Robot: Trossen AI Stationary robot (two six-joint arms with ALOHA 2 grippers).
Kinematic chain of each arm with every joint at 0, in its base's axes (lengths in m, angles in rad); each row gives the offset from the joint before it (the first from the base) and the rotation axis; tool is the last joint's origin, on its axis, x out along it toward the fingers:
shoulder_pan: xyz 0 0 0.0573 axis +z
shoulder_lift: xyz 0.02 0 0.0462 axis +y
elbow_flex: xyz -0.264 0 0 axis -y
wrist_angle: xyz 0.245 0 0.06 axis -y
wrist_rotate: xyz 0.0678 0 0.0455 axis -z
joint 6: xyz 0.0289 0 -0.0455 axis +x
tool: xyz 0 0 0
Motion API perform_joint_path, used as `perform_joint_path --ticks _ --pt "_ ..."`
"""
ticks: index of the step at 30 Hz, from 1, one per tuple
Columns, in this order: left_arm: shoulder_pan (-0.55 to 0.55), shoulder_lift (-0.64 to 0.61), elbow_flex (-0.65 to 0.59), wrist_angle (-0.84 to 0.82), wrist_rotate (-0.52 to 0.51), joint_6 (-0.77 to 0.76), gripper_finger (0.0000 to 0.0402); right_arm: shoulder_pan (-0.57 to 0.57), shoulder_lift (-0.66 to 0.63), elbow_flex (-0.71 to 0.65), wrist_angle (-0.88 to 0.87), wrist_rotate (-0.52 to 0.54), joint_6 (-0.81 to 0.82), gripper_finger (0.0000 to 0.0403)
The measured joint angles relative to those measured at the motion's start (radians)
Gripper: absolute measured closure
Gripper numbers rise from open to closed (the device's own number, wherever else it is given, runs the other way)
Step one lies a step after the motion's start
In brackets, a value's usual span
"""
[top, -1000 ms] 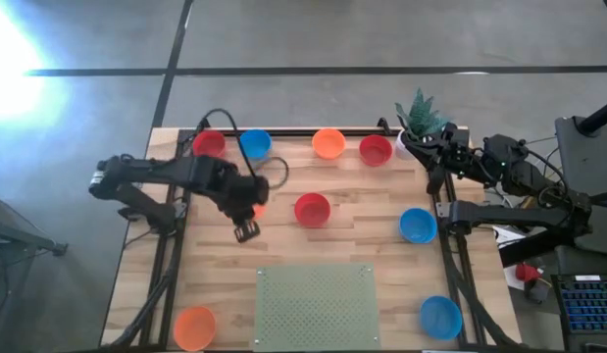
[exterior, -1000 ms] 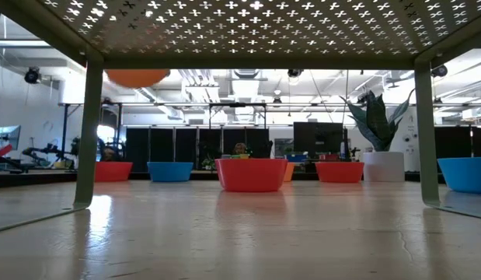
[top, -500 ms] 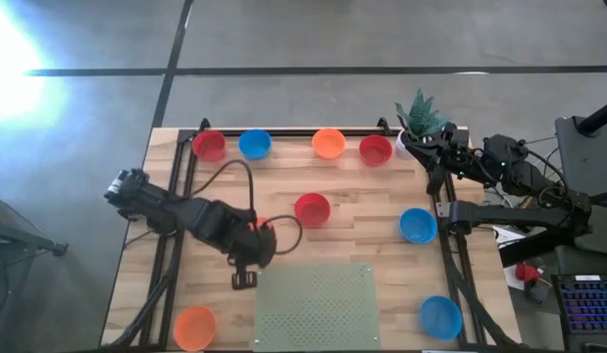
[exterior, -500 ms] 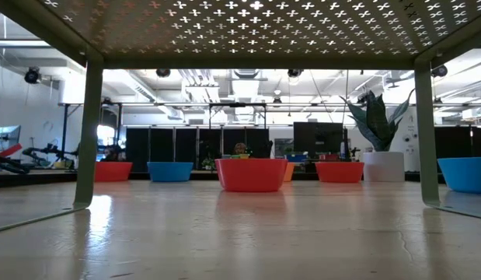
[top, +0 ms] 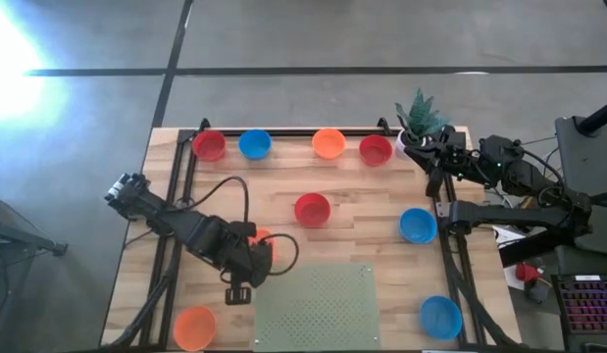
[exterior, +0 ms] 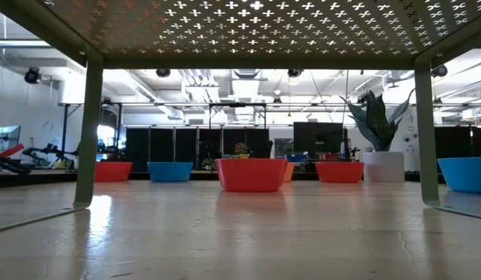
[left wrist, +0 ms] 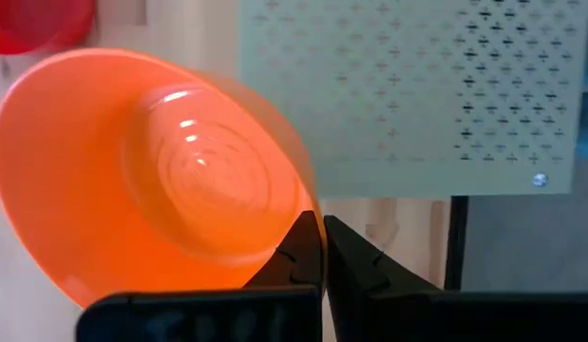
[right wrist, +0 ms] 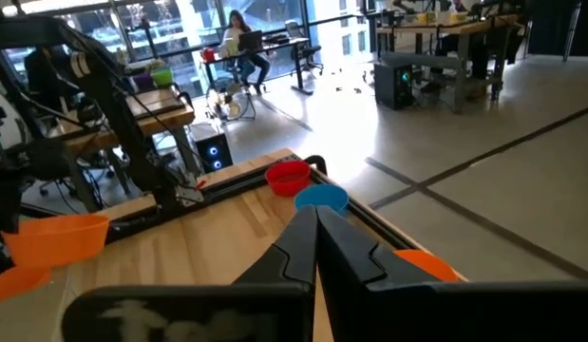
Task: Pick & Place Mini bowls
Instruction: Put the middle orange bowl on the shelf
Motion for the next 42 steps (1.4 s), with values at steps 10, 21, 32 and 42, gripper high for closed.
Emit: perform_joint_path --ticks 10,21,32,42 --pt "-0.056 0.000 -0.002 0.185 -0.001 -0.034 0.0401 0.000 0.000 0.000 0.000 -0.075 0.003 0.0394" --pt "-0.120 0.038 -0.002 0.305 -0.015 0.034 0.0401 0.000 0.000 0.000 0.000 -0.097 0.003 0.0394" --pt "-0.162 0.101 0.000 0.330 0.003 0.044 0.0401 0.000 0.000 0.000 0.000 -0.098 0.003 0.0394" --pt "-0.163 0.130 0.000 0.371 0.034 0.045 0.0401 0.000 0.000 0.000 0.000 -0.098 0.003 0.0394"
